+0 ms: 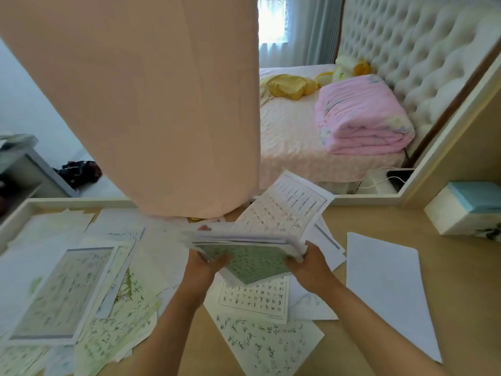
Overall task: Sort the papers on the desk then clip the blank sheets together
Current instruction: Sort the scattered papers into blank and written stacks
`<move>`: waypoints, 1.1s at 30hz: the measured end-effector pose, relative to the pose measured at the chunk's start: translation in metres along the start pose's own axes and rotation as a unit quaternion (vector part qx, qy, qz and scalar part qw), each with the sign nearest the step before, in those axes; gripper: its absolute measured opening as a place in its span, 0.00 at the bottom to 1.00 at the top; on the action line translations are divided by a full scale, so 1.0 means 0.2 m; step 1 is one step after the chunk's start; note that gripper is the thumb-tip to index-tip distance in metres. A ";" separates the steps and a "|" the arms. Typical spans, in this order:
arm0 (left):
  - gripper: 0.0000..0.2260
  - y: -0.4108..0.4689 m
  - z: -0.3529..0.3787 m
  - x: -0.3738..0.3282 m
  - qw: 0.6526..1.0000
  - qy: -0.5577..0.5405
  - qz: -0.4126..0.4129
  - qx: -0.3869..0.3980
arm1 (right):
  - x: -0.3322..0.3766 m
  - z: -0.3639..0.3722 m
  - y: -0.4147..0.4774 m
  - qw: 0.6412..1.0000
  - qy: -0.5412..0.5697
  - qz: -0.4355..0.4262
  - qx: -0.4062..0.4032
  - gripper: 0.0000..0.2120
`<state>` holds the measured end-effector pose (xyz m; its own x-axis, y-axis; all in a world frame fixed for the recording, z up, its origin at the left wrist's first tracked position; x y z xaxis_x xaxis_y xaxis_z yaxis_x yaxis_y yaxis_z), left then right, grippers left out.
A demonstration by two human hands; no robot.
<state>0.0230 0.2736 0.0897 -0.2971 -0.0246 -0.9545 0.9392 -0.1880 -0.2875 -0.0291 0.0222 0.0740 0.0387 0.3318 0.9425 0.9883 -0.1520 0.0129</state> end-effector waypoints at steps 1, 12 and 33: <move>0.31 0.00 -0.01 0.03 1.000 0.003 -0.009 0.016 | 0.03 0.02 -0.02 0.999 -0.011 -0.019 0.024 0.12; 0.40 0.08 -0.03 0.16 0.997 0.036 -0.028 0.062 | 0.06 0.04 -0.05 0.999 -0.041 -0.010 0.020 0.09; 0.19 0.09 0.10 -0.01 0.987 0.135 0.080 -0.026 | 0.01 -0.04 -0.04 0.985 0.070 0.083 -0.133 0.26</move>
<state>0.0379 0.2502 0.0884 -0.0936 0.2137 -0.9724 0.9800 -0.1526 -0.1278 -0.0374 0.0174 0.0784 0.1572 0.1540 0.9755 0.8959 -0.4378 -0.0752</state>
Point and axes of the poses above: each hand's wrist, its own y-axis towards the middle knuckle, its own z-axis out of the palm, x = y × z, the point moved 7 cm from there along y, towards the middle knuckle, and after that the axes turned 7 degrees about -z, right-handed, at the moved point
